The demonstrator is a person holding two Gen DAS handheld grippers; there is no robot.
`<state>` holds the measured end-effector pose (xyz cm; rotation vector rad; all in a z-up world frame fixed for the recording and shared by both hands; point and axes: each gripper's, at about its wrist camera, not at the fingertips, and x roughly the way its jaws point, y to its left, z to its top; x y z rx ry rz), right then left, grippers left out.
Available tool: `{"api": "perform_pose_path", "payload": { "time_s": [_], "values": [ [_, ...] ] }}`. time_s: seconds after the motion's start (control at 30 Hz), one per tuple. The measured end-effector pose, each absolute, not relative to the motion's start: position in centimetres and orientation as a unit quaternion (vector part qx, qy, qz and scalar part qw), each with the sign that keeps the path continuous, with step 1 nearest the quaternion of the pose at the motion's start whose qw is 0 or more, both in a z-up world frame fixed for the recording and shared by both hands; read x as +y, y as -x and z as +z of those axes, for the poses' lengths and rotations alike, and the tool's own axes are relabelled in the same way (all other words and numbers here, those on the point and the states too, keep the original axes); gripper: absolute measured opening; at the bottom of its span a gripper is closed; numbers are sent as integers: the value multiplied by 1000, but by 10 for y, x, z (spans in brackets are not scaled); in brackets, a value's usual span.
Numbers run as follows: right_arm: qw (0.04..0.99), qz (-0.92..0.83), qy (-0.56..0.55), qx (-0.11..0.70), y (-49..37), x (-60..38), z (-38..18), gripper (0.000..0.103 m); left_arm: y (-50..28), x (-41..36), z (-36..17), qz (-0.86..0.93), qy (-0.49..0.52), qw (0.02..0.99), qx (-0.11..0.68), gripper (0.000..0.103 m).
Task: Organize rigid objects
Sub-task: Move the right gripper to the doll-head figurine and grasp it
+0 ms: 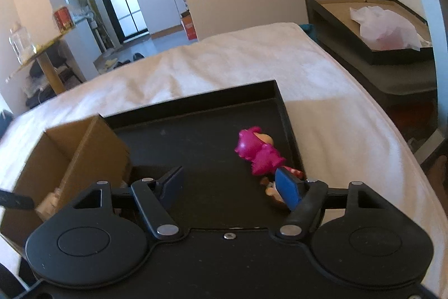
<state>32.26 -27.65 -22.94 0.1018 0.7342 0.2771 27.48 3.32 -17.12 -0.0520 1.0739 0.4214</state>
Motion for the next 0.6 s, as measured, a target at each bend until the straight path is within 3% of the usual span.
{"api": "perform_pose_path", "payload": {
  "time_s": [0.4,0.43,0.5,0.6],
  "values": [
    [923,98,-28,372,-339,-281,-258,57,-281,37,-174,213,17,833,510,74],
    [921,97,-30,377,-341,-281,-261,54,-281,37,-174,213,19,834,509,75],
    [913,98,-40,394,-346,-284,-267,39,-281,40,-173,212,20,834,509,75],
    [911,103,-48,396,-344,-285,-268,36,-280,42,-172,215,21,833,509,75]
  ]
}}
